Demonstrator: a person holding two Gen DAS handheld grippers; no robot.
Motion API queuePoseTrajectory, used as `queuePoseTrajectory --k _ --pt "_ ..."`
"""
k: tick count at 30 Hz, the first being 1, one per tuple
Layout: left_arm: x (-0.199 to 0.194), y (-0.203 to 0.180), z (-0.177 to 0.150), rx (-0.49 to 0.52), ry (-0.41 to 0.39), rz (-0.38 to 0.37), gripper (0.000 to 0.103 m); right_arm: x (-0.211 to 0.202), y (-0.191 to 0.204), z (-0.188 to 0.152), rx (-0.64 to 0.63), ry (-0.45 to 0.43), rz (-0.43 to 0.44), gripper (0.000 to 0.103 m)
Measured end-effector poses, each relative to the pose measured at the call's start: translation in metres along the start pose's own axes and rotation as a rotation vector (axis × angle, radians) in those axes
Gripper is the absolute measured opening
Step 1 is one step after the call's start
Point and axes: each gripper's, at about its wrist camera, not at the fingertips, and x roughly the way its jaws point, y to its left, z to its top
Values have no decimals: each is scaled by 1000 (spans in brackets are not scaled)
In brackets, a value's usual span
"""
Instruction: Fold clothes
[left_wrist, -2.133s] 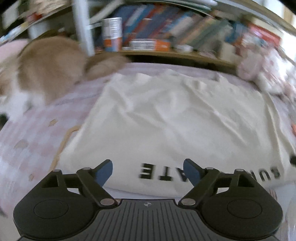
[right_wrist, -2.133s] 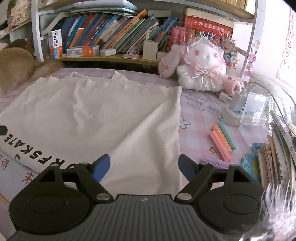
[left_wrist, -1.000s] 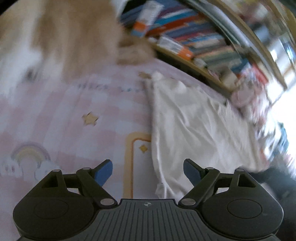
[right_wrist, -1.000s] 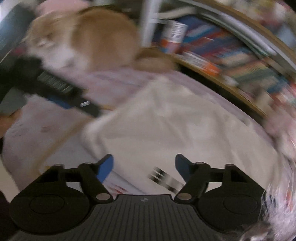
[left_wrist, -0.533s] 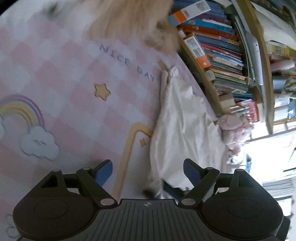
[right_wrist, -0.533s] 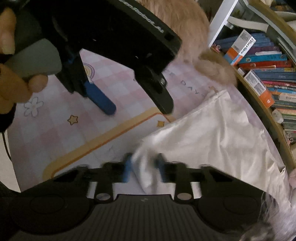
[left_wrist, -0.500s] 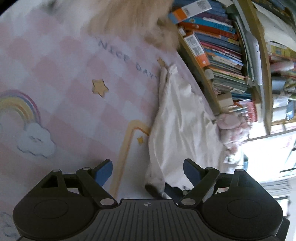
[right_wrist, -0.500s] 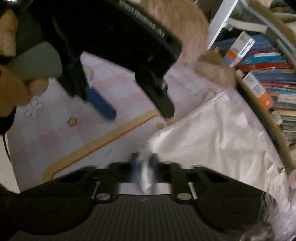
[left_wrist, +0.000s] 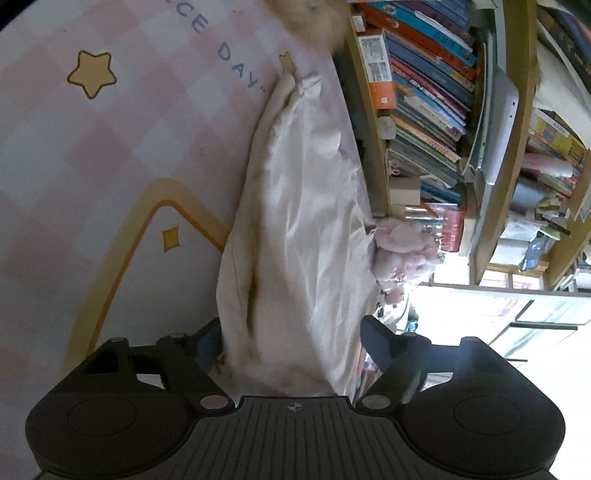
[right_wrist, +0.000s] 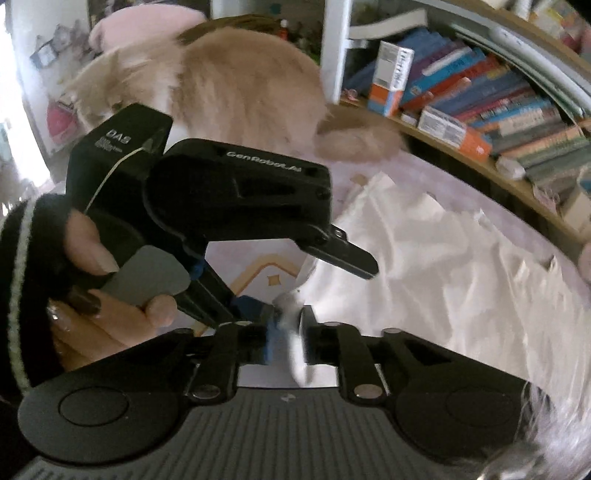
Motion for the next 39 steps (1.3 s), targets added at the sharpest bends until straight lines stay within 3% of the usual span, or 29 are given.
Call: queuePoseTrajectory --k 13,22,24,27,29,30,34,39 --pt "3 5 0 -6 -19 27 68 -2 -34 -9 120 59 -96 43" --pt "2 5 -1 -3 -25 47 61 7 -57 -7 136 103 -195 65" --pt "1 8 -1 -12 -24 50 54 7 -73 3 174 97 -236 70" --pt "2 12 -2 -24 -17 63 34 13 -93 31 227 99 -245 81" --pt "3 14 -3 -19 -11 85 13 23 -97 53 217 108 -234 83" --pt "2 13 -4 -8 -13 87 10 30 -97 64 204 113 -225 84" --pt "0 -6 -11 97 -24 62 10 64 -97 106 151 165 -163 84" --pt "2 -31 -18 237 -20 68 10 125 -77 140 43 299 -111 84"
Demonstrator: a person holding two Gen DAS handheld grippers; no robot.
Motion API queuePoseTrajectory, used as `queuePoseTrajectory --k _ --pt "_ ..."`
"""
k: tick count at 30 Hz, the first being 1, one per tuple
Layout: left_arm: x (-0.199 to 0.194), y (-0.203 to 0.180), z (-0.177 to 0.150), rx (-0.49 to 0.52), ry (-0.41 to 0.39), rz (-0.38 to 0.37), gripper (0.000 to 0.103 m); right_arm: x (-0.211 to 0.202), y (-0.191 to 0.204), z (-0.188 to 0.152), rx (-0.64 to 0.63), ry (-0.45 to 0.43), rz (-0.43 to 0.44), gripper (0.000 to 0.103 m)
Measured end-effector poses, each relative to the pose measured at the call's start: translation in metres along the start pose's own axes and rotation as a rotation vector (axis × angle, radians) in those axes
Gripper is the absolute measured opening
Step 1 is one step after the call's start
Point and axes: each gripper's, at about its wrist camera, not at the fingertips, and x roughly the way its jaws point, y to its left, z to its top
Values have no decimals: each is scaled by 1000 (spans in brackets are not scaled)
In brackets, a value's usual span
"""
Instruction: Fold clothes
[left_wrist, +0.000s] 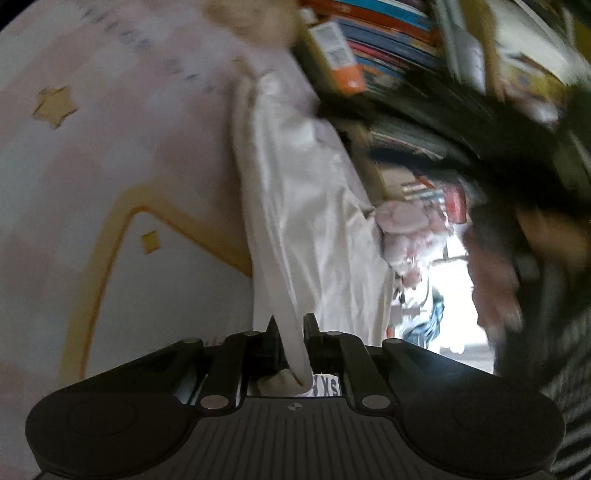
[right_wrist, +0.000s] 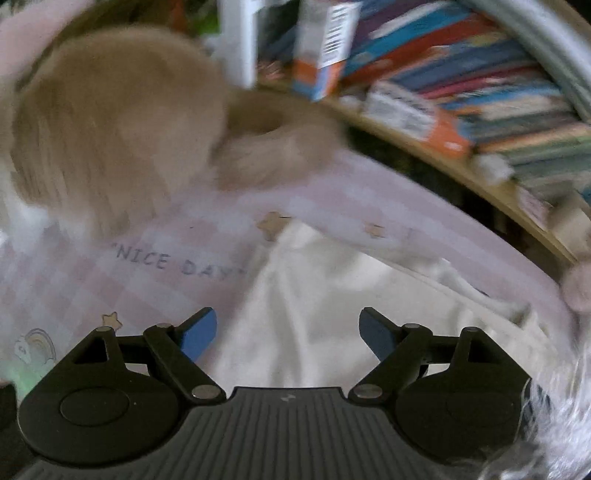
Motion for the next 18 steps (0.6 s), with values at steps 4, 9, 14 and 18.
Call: queuePoseTrajectory --k 4,9,14,18 --pt "3 -3 0 14 11 -2 10 36 28 17 -111 89 -62 81" --pt "3 -9 1 52 17 -8 9 62 50 21 -222 156 -154 77" --pt "4 -18 2 100 22 -13 8 73 54 19 -281 216 -206 74" --pt "5 -26 2 142 27 -19 8 78 51 16 -310 231 -240 70"
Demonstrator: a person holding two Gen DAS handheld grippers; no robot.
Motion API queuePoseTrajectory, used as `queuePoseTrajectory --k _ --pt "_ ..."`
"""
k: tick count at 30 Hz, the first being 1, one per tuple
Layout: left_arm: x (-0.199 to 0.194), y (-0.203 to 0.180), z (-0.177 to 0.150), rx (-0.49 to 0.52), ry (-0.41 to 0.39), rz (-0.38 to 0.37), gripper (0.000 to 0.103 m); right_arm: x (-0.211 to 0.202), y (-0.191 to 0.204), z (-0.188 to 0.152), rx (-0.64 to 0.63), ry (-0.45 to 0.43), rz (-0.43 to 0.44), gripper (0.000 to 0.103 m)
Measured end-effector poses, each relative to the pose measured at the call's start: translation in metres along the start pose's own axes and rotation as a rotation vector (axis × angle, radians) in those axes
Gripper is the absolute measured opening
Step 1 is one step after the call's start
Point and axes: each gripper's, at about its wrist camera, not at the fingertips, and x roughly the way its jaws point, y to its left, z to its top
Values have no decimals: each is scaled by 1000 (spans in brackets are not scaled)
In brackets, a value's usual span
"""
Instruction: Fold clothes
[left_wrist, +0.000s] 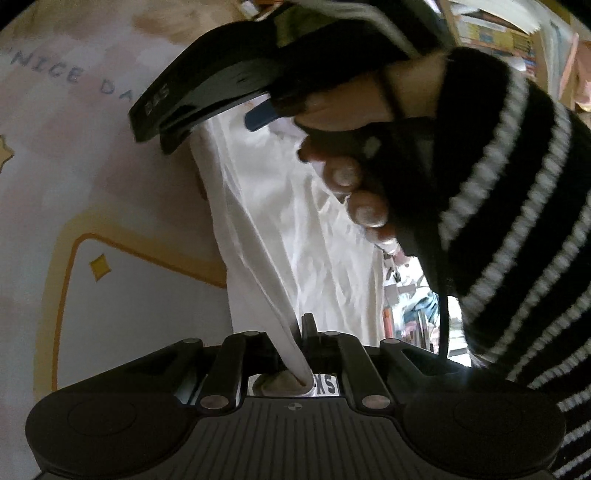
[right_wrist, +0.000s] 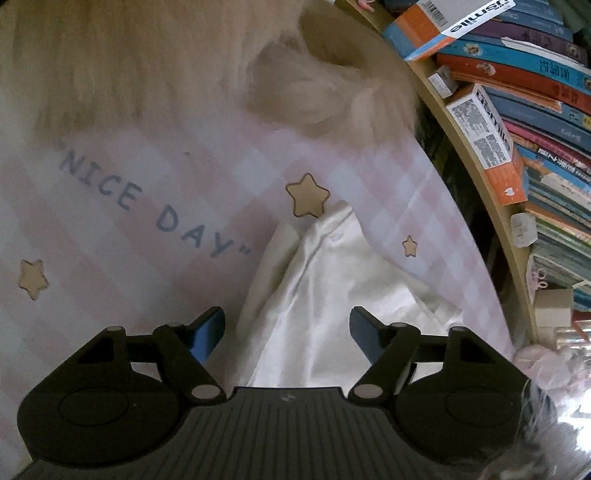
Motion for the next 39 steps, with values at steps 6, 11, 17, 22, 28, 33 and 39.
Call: queuePoseTrajectory --k 6,11,17,22,28,33,39 --pt "0 -3 -2 20 13 -9 8 4 -5 -2 20 16 7 57" --pt "-2 -6 -5 38 28 -16 8 -2 -12 -5 35 19 62 11" --pt "-7 -20 -9 95 29 -25 8 -23 -35 -19 70 -27 101 9" --pt "-5 -46 -11 177 26 -40 8 -43 -63 -37 107 -71 102 9" --pt "1 -83 -14 274 22 -86 8 -70 -107 -70 160 -131 80 9" --pt "15 -114 -18 334 38 -124 8 -87 -147 -107 226 -173 76 8" --pt "35 -149 -30 382 55 -118 8 -91 -195 -155 288 -215 86 8"
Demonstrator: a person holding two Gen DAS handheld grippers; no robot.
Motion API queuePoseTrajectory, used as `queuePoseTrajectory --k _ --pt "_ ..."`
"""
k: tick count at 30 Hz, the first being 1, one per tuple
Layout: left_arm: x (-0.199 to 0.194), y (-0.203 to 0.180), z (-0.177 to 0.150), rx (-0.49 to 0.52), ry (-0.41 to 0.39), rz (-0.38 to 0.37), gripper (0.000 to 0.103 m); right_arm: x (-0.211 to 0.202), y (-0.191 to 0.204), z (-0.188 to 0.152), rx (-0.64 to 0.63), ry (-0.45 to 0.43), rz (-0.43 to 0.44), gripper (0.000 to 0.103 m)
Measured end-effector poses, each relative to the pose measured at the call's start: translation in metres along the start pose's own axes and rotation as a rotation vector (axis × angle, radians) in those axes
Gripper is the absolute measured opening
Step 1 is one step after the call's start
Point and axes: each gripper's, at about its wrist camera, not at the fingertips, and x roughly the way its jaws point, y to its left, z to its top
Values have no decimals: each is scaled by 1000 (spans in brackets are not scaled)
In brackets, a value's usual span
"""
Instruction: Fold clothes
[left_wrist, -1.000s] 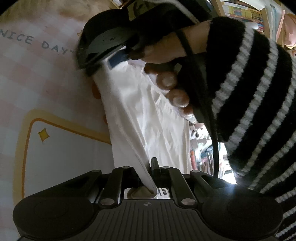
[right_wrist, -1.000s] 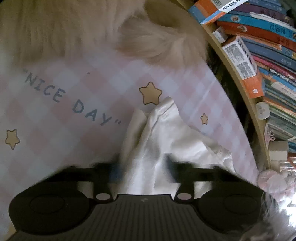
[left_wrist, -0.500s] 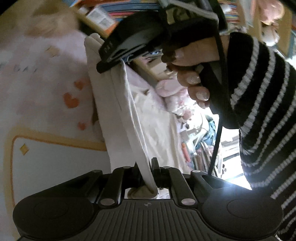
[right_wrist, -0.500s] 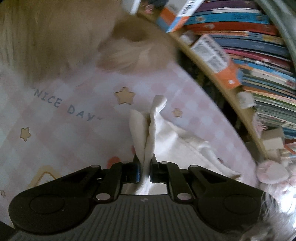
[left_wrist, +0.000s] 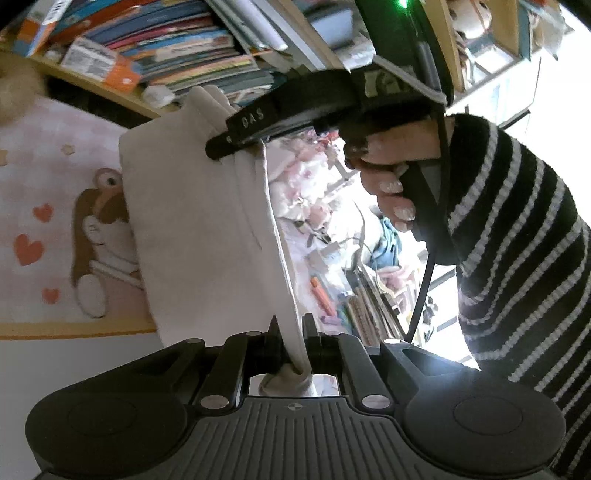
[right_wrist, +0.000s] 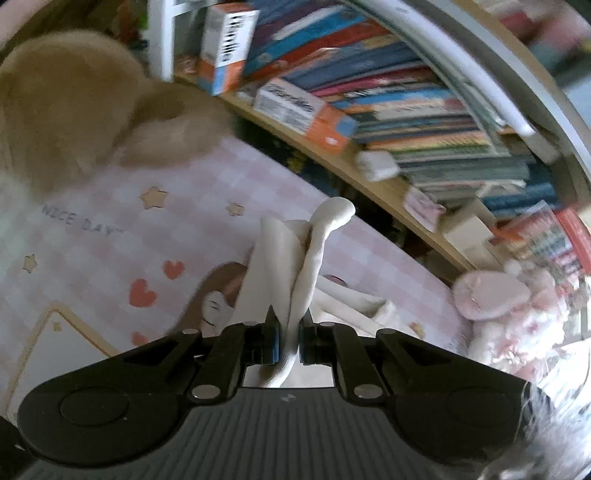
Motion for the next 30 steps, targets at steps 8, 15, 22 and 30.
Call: queuePoseTrajectory --k 8,15,22,30 --pt "58 -40 -8 2 10 76 8 0 -68 -41 17 -67 64 8" --pt "111 -72 -15 6 21 177 8 13 -131 -76 45 -131 176 8" --pt "162 -90 -17 17 55 266 8 30 -181 -110 103 -167 264 9" --pt "214 -101 -17 48 114 317 8 52 -218 -139 134 -176 302 8"
